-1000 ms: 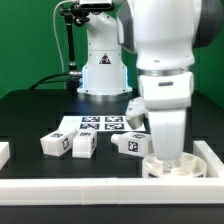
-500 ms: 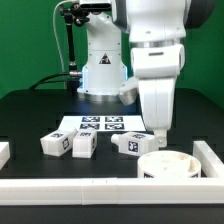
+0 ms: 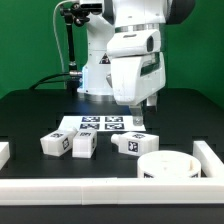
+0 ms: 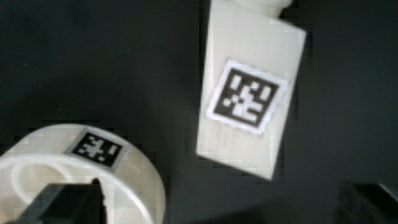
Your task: Assemble stool
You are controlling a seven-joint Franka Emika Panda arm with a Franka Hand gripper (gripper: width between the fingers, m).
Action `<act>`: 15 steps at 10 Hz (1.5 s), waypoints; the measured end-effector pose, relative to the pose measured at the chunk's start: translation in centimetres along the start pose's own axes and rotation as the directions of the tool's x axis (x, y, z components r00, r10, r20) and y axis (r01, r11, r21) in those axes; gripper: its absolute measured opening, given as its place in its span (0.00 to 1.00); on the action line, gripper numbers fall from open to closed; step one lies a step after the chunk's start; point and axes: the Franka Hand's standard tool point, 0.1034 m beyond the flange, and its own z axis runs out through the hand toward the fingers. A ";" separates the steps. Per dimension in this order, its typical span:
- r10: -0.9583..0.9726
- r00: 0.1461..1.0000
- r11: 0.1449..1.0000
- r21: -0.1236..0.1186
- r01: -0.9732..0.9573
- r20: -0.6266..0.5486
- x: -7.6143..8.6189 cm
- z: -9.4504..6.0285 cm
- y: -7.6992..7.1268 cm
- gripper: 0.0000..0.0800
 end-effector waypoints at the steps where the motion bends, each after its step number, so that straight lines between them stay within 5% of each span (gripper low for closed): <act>1: 0.016 1.000 1.000 0.004 -0.016 0.002 -0.1 0.1 0.0 0.81; 6: 0.121 0.992 0.992 0.013 -0.122 0.028 0.9 0.3 -0.8 0.81; 11: 0.148 0.964 0.980 0.096 -0.172 0.220 3.2 0.4 -2.9 0.81; 13: 0.206 0.962 0.976 0.031 -0.215 0.180 1.9 0.9 0.0 0.81; 15: 0.239 0.959 0.970 -0.003 -0.242 0.151 0.6 0.1 2.9 0.81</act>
Offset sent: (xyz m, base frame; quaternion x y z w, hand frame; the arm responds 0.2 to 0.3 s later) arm 0.0000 0.0000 0.0000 0.0000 0.0000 0.0000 1.0000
